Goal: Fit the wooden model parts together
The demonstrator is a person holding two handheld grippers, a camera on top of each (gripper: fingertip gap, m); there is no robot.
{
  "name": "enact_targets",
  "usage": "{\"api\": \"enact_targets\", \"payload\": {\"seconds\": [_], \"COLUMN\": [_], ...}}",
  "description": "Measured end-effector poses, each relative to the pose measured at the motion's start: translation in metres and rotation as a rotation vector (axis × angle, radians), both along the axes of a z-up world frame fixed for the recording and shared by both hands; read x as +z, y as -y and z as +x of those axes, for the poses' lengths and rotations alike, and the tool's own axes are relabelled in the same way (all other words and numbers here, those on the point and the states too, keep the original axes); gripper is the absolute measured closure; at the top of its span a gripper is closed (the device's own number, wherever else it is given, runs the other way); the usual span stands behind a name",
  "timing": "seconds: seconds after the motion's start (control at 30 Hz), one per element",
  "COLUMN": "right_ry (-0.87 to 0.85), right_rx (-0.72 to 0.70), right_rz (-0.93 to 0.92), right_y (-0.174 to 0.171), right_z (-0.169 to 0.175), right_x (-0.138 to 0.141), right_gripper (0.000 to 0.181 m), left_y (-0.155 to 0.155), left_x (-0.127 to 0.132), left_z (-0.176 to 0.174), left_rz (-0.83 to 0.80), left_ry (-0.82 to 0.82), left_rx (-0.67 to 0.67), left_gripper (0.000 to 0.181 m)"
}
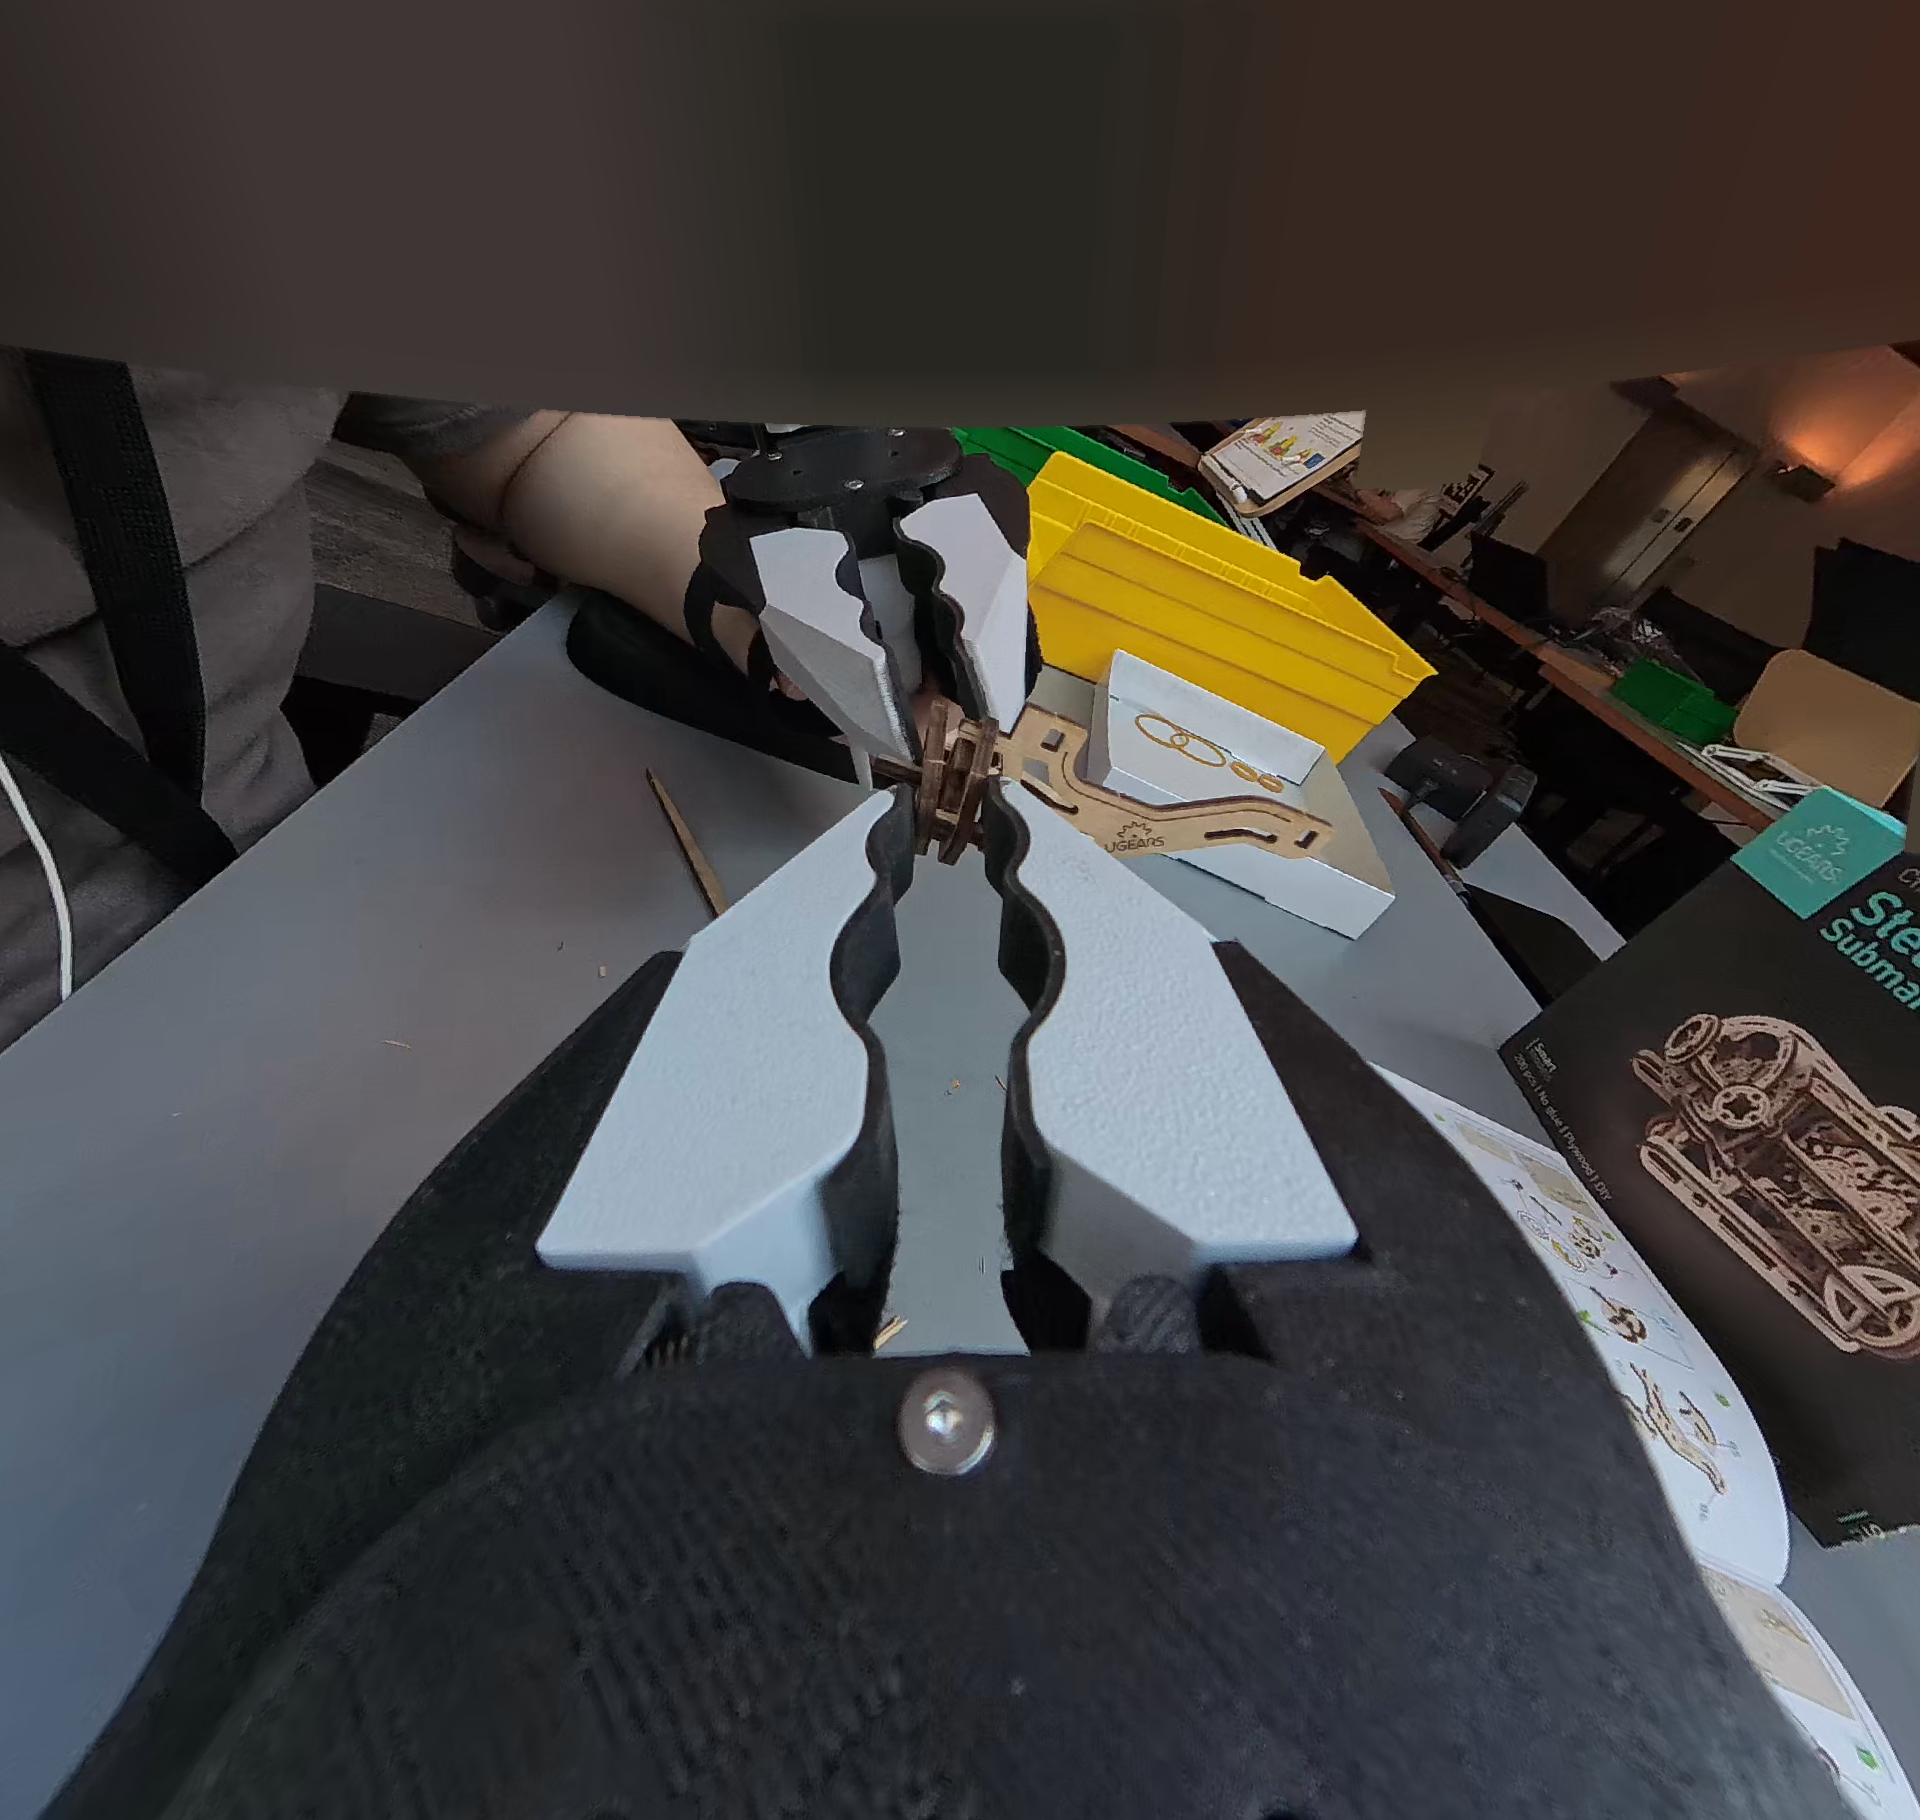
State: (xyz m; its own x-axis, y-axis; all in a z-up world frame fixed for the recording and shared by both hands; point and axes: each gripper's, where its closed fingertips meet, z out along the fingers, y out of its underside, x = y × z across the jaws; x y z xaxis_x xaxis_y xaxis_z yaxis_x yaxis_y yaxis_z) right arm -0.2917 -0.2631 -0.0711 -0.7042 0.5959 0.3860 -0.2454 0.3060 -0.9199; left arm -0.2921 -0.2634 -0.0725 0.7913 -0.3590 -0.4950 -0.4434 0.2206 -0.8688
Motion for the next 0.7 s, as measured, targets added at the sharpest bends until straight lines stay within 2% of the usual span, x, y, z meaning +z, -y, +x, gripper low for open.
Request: {"api": "enact_targets", "payload": {"seconds": [0.3,0.7], "right_ry": [0.011,0.011], "right_rx": [0.040,0.063], "right_rz": [0.023,0.043], "right_y": [0.0033,0.0051], "right_z": [0.0042,0.0066], "right_x": [-0.0047,-0.0081], "right_gripper": [0.171,0.171], "left_y": [0.0037,0.0064], "left_x": [-0.0040,-0.0068], "left_z": [0.0050,0.0086], "left_rz": [0.048,0.010], "left_ry": [-0.098,-0.097], "left_rx": [-0.020,-0.057], "left_gripper": [0.170,0.170]}}
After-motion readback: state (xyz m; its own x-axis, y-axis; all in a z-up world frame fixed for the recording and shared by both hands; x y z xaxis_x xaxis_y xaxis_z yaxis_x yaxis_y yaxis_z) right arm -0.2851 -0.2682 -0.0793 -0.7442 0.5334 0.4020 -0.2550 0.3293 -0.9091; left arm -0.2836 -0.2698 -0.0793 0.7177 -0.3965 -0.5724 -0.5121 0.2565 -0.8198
